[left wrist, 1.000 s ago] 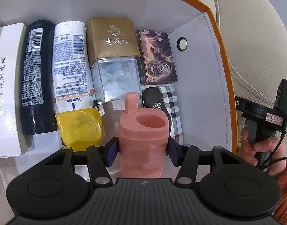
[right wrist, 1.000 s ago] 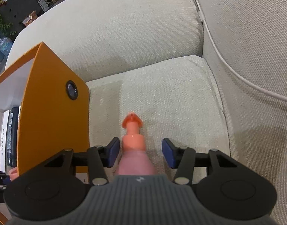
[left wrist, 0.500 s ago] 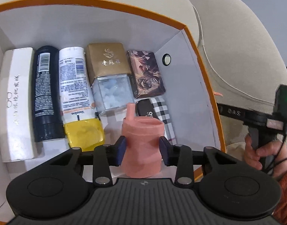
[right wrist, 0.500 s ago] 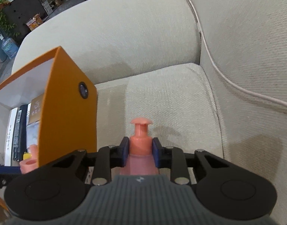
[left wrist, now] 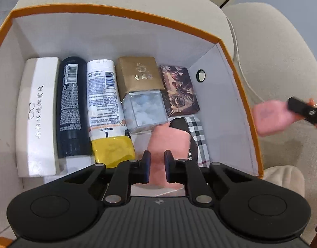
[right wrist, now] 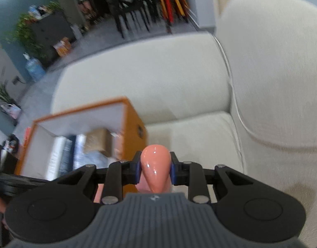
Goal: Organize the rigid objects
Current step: 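Lower the pink cup bottle into the box with the left tool while the right tool lowers the pump bottle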
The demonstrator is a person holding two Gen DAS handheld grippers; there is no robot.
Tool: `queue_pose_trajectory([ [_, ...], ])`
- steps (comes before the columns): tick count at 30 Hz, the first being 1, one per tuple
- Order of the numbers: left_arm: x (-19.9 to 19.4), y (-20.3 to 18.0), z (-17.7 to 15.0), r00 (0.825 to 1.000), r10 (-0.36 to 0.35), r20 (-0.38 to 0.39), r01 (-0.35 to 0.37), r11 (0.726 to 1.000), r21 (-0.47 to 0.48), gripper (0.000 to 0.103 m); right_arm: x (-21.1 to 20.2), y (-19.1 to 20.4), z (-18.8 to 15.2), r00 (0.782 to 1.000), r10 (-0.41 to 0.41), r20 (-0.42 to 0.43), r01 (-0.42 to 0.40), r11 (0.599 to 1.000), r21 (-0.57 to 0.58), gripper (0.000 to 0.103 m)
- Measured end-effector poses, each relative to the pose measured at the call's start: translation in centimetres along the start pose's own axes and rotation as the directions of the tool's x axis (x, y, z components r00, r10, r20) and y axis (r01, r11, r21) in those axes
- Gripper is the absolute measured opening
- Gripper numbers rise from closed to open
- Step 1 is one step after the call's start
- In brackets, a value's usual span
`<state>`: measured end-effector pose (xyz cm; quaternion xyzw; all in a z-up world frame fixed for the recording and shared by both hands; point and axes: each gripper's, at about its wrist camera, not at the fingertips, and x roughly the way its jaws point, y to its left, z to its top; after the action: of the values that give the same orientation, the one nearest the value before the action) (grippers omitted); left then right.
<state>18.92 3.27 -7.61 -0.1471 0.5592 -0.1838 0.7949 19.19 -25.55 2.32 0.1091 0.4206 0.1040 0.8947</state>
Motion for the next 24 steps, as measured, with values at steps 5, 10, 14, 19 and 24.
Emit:
queue_pose_trajectory([
  [5,-2.5,1.1,-0.3,0.997,0.037,0.073,-0.035,0.999,-0.024,0.015,-2.3,3.4,1.1,0.994,0.1,0.048,-0.097,0.993,-0.066,0.025],
  [10,-4.9,2.0,-0.5,0.986,0.104,0.131,-0.102,0.995,-0.017,0.016,0.3,6.9,0.7,0.967,0.249,-0.058,-0.251,0.967,-0.035,0.025],
  [14,-6.2,2.7,-1.2,0.976,0.12,0.18,-0.117,0.993,-0.027,0.016,3.7,10.1,-0.7,0.945,0.29,-0.151,-0.299,0.954,-0.038,0.025],
  [19,-7.7,4.2,-1.5,0.961,0.131,0.243,-0.12,0.991,-0.058,0.016,8.0,13.3,-2.4,0.926,0.282,-0.249,-0.306,0.95,-0.06,0.025],
  [24,-8.3,5.0,-1.4,0.949,0.158,0.273,-0.148,0.987,-0.055,0.016,10.7,15.5,-4.1,0.92,0.25,-0.301,-0.289,0.953,-0.093,0.025],
])
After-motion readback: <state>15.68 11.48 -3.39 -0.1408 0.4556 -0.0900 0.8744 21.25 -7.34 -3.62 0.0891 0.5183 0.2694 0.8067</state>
